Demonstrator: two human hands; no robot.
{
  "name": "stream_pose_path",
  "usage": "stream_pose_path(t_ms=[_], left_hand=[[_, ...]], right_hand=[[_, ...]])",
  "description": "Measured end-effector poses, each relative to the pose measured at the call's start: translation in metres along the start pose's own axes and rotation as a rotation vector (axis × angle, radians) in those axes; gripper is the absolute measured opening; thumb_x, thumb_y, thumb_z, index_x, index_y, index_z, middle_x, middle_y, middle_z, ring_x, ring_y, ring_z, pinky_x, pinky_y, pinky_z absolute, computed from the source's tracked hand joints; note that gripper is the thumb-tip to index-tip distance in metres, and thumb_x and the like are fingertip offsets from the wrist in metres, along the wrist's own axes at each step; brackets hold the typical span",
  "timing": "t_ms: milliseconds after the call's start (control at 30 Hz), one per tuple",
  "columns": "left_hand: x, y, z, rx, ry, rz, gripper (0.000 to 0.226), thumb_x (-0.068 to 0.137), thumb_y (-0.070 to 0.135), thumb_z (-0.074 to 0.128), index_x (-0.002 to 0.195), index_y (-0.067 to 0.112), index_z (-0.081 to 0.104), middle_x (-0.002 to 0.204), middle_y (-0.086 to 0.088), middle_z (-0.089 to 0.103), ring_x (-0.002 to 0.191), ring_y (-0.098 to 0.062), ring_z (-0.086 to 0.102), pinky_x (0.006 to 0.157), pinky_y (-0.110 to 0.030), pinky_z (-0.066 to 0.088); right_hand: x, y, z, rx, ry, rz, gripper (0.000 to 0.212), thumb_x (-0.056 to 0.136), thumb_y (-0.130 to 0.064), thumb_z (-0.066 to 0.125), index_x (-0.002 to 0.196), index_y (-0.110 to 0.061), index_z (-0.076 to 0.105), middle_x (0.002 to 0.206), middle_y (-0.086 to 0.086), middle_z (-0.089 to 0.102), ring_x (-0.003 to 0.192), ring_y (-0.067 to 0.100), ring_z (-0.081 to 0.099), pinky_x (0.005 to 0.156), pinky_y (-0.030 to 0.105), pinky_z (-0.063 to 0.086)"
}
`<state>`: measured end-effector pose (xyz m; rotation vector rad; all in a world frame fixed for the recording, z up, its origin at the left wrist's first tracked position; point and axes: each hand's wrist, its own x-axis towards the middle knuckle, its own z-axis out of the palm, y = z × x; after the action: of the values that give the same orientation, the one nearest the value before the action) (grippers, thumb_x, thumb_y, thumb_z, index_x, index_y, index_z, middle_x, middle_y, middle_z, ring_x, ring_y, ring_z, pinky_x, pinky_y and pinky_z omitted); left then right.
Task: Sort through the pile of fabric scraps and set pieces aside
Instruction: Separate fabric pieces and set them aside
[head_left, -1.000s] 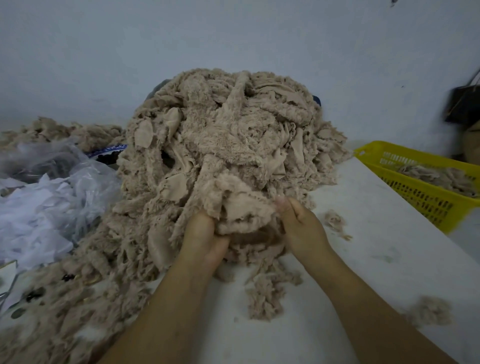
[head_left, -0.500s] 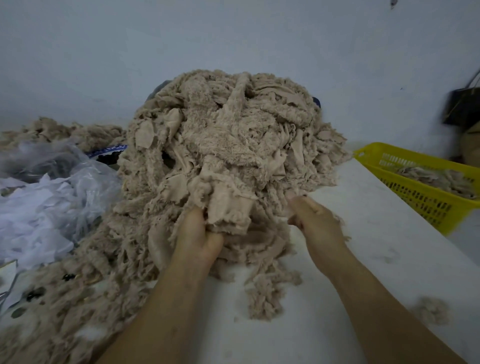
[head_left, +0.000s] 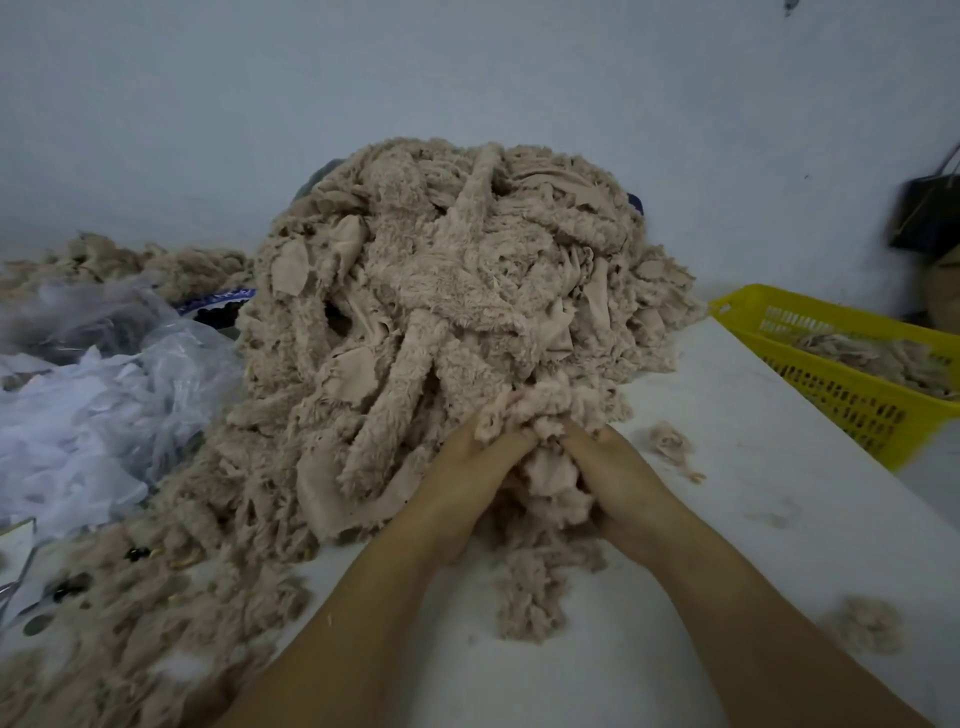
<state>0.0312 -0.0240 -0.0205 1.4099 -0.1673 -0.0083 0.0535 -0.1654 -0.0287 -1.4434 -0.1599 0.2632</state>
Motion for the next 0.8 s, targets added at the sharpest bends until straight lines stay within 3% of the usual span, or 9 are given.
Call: stream_pose_path(t_ms=[67, 133, 233, 300, 367, 467, 567, 700, 800], left_hand=[[-0.002, 0.004, -0.005, 0.008, -0.025, 0.034, 0.022, 0.093, 0.034, 0.064, 0.101, 0.052, 0.073, 0.107, 0.017, 0.075, 0.097, -0.001, 0.07, 0.073, -0.013, 0.054], [-0.001, 0.003, -0.011, 0.081, 0.057, 0.096, 0.02, 0.097, 0.037, 0.059, 0.098, 0.051, 0.073, 0.107, 0.017, 0.073, 0.094, 0.002, 0.07, 0.071, -0.013, 0.055], [0.006, -0.003, -0.017, 0.297, 0.267, 0.179, 0.018, 0.101, 0.033, 0.054, 0.101, 0.037, 0.071, 0.108, 0.019, 0.07, 0.097, 0.006, 0.064, 0.072, -0.008, 0.05], [0.011, -0.008, -0.021, 0.411, 0.382, 0.167, 0.021, 0.102, 0.025, 0.05, 0.097, 0.037, 0.067, 0.104, 0.02, 0.067, 0.087, 0.012, 0.06, 0.064, -0.004, 0.046], [0.015, -0.014, -0.026, 0.516, 0.422, 0.129, 0.019, 0.102, 0.024, 0.05, 0.1, 0.037, 0.063, 0.104, 0.016, 0.065, 0.083, 0.012, 0.059, 0.061, -0.005, 0.045], [0.02, -0.025, -0.034, 0.714, 0.355, 0.023, 0.024, 0.101, 0.025, 0.052, 0.123, 0.026, 0.061, 0.121, 0.003, 0.06, 0.102, -0.005, 0.058, 0.085, -0.024, 0.052], [0.02, -0.023, -0.032, 0.754, 0.42, 0.114, 0.024, 0.101, 0.022, 0.052, 0.122, 0.02, 0.063, 0.121, 0.002, 0.056, 0.109, -0.016, 0.056, 0.095, -0.037, 0.05], [0.017, -0.008, -0.037, 0.834, 0.725, 0.409, 0.031, 0.096, 0.02, 0.051, 0.125, 0.015, 0.061, 0.127, 0.0, 0.05, 0.122, -0.012, 0.039, 0.103, -0.035, 0.037], [0.017, -0.006, -0.048, 0.918, 0.715, 0.109, 0.05, 0.097, 0.026, 0.057, 0.144, 0.012, 0.045, 0.148, -0.01, 0.04, 0.14, -0.027, 0.032, 0.115, -0.046, 0.031]], right_hand=[[0.003, -0.006, -0.006, 0.172, 0.048, 0.03, 0.03, 0.101, -0.026, 0.053, 0.093, -0.01, 0.076, 0.091, 0.014, 0.075, 0.079, 0.027, 0.074, 0.061, 0.03, 0.06], [0.01, -0.016, -0.025, 0.562, 0.216, -0.089, 0.028, 0.097, -0.034, 0.055, 0.092, -0.012, 0.073, 0.09, 0.01, 0.069, 0.071, 0.021, 0.068, 0.055, 0.022, 0.054], [0.017, -0.02, -0.048, 0.896, 0.386, -0.247, 0.071, 0.09, -0.063, 0.05, 0.138, -0.01, 0.047, 0.125, 0.006, 0.059, 0.107, 0.019, 0.066, 0.092, 0.029, 0.054], [0.02, -0.01, -0.046, 0.764, 0.412, -0.112, 0.07, 0.095, -0.061, 0.046, 0.139, -0.007, 0.043, 0.123, 0.006, 0.056, 0.108, 0.021, 0.065, 0.094, 0.032, 0.051], [0.022, -0.001, -0.032, 0.465, 0.385, -0.055, 0.045, 0.099, -0.049, 0.05, 0.122, -0.01, 0.056, 0.116, 0.004, 0.061, 0.099, 0.018, 0.07, 0.081, 0.029, 0.054], [0.022, 0.005, -0.017, -0.195, 0.356, -0.113, 0.022, 0.099, -0.04, 0.053, 0.099, -0.022, 0.066, 0.102, -0.003, 0.067, 0.089, 0.009, 0.067, 0.076, 0.019, 0.051], [0.016, 0.013, -0.009, -0.693, 0.208, -0.16, 0.027, 0.1, -0.035, 0.052, 0.091, -0.014, 0.068, 0.096, -0.002, 0.061, 0.088, 0.011, 0.057, 0.068, 0.007, 0.039], [0.012, 0.012, -0.003, -0.858, 0.066, -0.155, 0.04, 0.103, -0.031, 0.045, 0.102, 0.003, 0.067, 0.104, 0.014, 0.063, 0.095, 0.022, 0.057, 0.083, 0.031, 0.044], [0.01, 0.01, -0.003, -0.817, 0.07, -0.13, 0.04, 0.103, -0.029, 0.044, 0.099, 0.001, 0.07, 0.102, 0.007, 0.067, 0.089, 0.012, 0.061, 0.073, 0.022, 0.046]])
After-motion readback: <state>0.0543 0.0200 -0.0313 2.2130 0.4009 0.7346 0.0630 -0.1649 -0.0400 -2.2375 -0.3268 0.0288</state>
